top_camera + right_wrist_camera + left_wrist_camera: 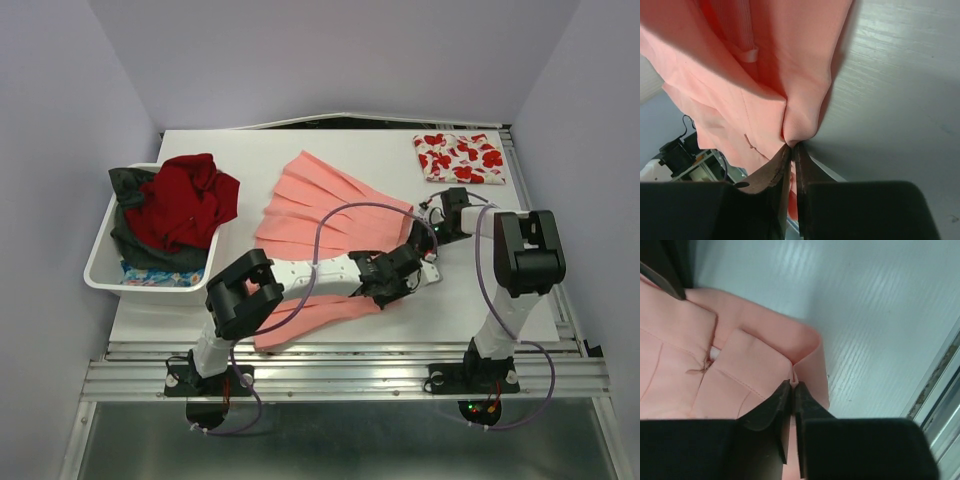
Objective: Fold and stack the skirts
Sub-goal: Flatten the skirt out
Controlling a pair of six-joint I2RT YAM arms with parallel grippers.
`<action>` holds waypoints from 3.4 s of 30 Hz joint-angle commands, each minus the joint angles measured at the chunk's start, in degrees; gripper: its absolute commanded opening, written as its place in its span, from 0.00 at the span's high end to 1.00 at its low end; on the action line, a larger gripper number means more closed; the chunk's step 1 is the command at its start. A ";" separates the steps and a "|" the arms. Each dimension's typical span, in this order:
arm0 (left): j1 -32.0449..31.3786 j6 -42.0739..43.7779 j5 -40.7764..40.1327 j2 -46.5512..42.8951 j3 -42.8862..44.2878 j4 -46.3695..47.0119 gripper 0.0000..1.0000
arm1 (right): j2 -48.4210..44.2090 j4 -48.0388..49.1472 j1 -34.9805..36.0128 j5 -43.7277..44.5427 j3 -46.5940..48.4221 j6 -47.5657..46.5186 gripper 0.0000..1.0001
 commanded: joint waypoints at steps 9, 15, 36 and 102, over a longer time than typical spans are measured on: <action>-3.01 7.11 3.65 -8.41 -10.16 -1.83 0.83 | 4.85 0.82 0.24 6.32 0.83 -1.58 0.99; -1.69 5.54 0.48 -18.79 -10.78 4.06 0.53 | 4.76 0.99 0.24 5.36 0.21 -1.67 0.99; 3.23 -7.56 -9.28 1.94 5.83 3.01 0.40 | 2.47 1.26 0.24 4.83 -1.98 -0.35 0.99; 5.60 -10.90 1.89 6.87 10.40 3.90 0.98 | 4.23 1.25 0.24 4.47 -3.13 0.09 0.99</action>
